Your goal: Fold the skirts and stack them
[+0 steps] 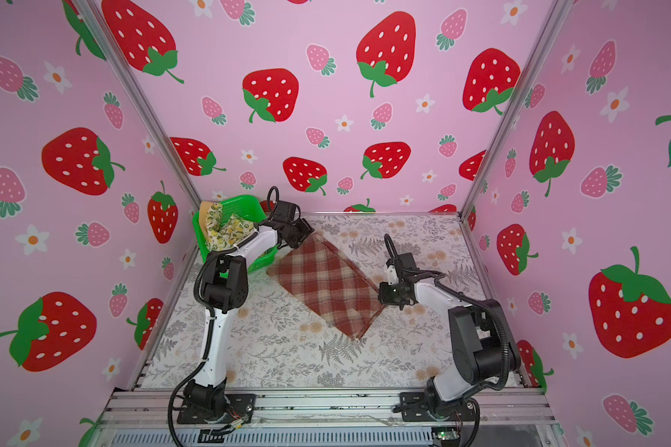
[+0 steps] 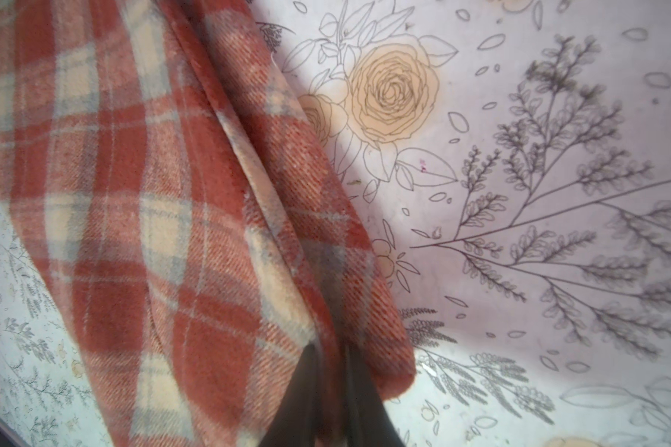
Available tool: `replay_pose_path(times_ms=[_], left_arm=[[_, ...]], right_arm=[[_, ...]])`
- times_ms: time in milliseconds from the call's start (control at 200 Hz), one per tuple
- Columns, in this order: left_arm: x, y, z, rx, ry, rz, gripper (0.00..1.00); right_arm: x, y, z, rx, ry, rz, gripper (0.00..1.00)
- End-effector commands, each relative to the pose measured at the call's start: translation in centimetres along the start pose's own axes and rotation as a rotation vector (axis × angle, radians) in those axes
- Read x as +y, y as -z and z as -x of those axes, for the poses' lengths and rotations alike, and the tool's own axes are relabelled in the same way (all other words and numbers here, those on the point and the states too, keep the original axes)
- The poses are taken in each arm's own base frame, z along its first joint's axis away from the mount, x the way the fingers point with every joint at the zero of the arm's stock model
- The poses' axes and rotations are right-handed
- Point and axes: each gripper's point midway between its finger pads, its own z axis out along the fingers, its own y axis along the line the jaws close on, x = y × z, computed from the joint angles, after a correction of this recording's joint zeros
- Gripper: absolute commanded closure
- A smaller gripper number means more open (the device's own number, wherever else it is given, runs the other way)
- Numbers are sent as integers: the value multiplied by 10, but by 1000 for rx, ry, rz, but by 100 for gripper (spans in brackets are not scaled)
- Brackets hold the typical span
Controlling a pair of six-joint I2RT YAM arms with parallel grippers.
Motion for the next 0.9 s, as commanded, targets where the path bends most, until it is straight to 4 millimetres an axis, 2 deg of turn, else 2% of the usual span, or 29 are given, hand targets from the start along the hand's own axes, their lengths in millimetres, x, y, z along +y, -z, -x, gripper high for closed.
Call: replay_pose_path(times_ms=[0,45,80,95,150,175,305,405,535,560,600,695,896], left_arm=[[-37,43,8,-37,-41,-87,25],[-42,51,5,-37,-46,-106,18],[-44,59,1,-38,-50,-120,17],[-45,62,0,-39,-51,-126,12],[-47,72,-8,-35,-53,-145,11],[-48,76,-12,-33,-57,-154,5],[-42,92,-38,-7,-82,-174,4],[-27,99,-57,13,-93,-172,1],[1,99,-73,16,-138,-115,1],[7,99,-75,15,-143,-105,1],[14,98,-78,14,-148,-92,1],[30,95,-81,9,-171,-55,1],[62,81,-90,23,-197,30,1]], right_arm=[[-23,-1,4,-27,-31,-89,81],[-32,-2,7,-35,-35,-127,79],[-39,-3,10,-44,-41,-157,75],[-42,-4,11,-49,-43,-167,75],[-52,-6,17,-57,-56,-189,73],[-53,-7,20,-62,-62,-188,73],[-50,-4,33,-96,-77,-169,65],[-33,16,41,-169,-63,-135,43],[0,34,33,-175,1,-107,24],[5,36,30,-172,9,-103,11],[13,36,25,-171,21,-96,0],[21,32,13,-154,36,-101,0],[38,3,-21,-76,25,-26,0]])
